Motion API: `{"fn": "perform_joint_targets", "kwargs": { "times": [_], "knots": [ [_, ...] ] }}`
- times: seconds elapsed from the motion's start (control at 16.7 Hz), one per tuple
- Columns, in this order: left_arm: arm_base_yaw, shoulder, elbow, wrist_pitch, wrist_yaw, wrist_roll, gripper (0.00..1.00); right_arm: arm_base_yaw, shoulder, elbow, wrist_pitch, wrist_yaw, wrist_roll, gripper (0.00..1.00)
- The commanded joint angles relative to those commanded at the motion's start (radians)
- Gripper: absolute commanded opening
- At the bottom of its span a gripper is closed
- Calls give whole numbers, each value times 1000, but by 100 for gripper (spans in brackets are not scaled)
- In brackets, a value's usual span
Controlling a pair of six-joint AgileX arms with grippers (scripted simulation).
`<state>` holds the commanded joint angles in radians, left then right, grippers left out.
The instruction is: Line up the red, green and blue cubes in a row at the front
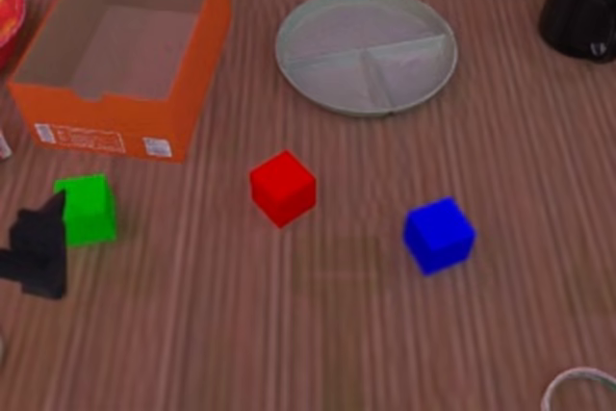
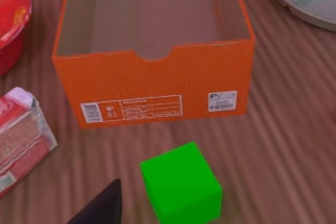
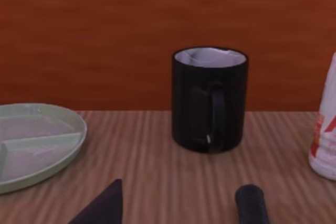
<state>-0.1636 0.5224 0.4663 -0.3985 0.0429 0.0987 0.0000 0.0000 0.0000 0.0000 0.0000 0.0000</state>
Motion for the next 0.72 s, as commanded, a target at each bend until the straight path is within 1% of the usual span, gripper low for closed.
{"fn": "perform_joint_targets", "kwargs": {
  "times": [0.24,0.48,0.72],
  "knots": [
    [-108,433,309,-299,14,68,100,0,0,0,0,0,0,100],
    [-209,897,630,-593,15,135,100,0,0,0,0,0,0,100],
    [-291,1304,978,-807,4,193,100,0,0,0,0,0,0,100]
  ]
}}
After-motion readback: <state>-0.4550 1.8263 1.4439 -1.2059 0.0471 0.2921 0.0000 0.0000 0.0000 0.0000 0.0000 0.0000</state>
